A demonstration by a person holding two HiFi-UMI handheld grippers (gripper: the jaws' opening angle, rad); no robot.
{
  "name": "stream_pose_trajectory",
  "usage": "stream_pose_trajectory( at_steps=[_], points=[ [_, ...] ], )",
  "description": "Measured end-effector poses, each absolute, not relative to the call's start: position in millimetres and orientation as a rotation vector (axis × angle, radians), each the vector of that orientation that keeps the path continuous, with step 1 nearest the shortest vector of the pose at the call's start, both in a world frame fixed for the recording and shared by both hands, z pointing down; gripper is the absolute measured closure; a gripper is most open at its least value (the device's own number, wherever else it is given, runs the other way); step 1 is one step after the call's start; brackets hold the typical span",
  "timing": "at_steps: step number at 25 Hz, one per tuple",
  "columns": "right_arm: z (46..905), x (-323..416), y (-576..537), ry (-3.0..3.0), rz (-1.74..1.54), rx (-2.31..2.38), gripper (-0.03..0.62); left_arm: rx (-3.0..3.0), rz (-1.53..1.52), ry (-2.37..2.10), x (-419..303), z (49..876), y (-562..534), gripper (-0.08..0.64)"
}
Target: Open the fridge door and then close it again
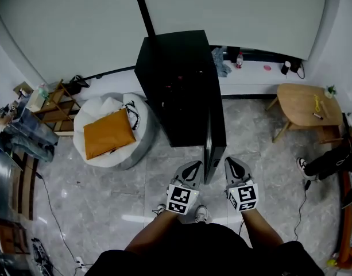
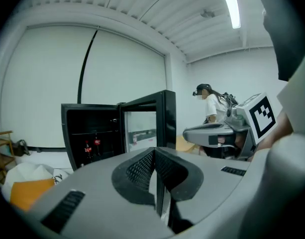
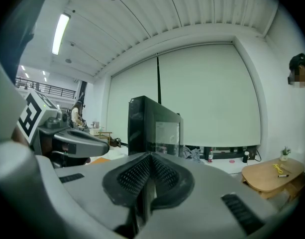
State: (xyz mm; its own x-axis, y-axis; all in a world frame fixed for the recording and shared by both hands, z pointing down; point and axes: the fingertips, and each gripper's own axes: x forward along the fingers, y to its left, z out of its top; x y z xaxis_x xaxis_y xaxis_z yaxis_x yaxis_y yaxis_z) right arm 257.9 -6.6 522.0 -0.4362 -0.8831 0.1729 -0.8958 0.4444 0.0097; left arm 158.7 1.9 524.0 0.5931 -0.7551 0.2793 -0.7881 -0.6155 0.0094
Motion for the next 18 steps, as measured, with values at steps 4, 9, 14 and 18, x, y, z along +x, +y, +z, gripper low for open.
stream_pose_trajectory(
  at_steps=[4, 9, 14, 18],
  points=[
    [518.7, 256.0, -9.5, -2.538, 0.120, 1.584, 0.577, 2.618, 0.338, -1.410, 127.7, 518.2, -4.4, 0.538],
    [520.9, 252.9, -16.2, -2.541, 0.124, 1.562, 0.577, 2.573, 0.343, -1.463, 110.8, 523.5, -7.9, 0.538],
    [517.8, 245.2, -22.8, -2.547, 0.141, 1.588, 0.577, 2.535, 0.371, -1.490, 96.4, 529.9, -10.5, 0.537],
    [517.5, 243.2, -23.1, -2.540, 0.162, 1.614, 0.577, 2.539, 0.384, -1.487, 93.4, 531.2, -10.8, 0.537]
  ],
)
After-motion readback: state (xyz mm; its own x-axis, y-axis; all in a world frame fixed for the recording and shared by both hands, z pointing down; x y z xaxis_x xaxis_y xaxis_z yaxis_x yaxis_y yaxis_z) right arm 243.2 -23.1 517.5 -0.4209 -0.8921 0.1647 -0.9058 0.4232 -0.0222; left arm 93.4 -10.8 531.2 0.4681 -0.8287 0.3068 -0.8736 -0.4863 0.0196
